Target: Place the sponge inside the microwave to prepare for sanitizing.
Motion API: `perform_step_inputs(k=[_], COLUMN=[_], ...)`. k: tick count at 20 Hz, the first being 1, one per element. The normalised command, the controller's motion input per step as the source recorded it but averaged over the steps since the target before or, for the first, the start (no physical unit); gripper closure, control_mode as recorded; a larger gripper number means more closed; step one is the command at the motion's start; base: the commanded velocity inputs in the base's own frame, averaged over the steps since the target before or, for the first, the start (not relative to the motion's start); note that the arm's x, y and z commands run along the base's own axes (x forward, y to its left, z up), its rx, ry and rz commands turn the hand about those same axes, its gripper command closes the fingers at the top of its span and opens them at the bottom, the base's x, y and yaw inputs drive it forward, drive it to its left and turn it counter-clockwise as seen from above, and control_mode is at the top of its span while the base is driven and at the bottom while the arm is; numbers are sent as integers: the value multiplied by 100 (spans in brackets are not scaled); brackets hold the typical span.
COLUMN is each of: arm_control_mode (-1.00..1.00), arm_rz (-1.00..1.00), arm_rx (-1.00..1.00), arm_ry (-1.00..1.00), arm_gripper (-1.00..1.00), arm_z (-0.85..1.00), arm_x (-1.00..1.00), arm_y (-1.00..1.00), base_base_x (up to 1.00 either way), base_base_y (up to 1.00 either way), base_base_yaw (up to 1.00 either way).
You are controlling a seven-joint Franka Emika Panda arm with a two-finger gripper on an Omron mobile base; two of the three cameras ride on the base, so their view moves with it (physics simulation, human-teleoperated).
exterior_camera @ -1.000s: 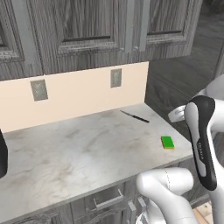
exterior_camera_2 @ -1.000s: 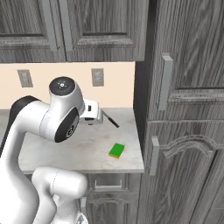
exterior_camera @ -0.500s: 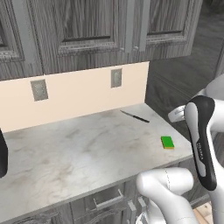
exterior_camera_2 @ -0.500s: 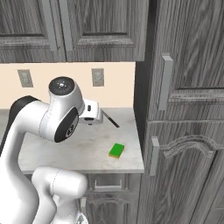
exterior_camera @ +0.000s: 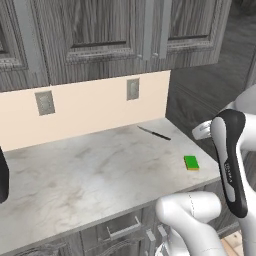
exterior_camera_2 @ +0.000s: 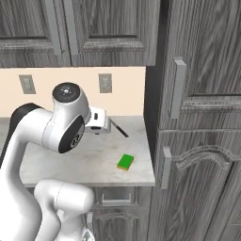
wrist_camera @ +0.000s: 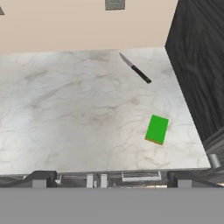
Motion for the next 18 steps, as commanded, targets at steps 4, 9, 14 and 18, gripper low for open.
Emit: perform_step_inputs(k=[4,9,14,18], arm_control_mode=[100,100,100,-100], arm_rz=[0,0,0,0], arm_rx=[0,0,0,0], arm_ry=[0,0,0,0], arm_gripper=[-100,-100,-100,-100], arm_z=[0,0,0,0], arm_x=[0,0,0,0], arm_y=[0,0,0,0], base_base_x=[0,0,0,0], base_base_y=[0,0,0,0], base_base_yaw=[0,0,0,0])
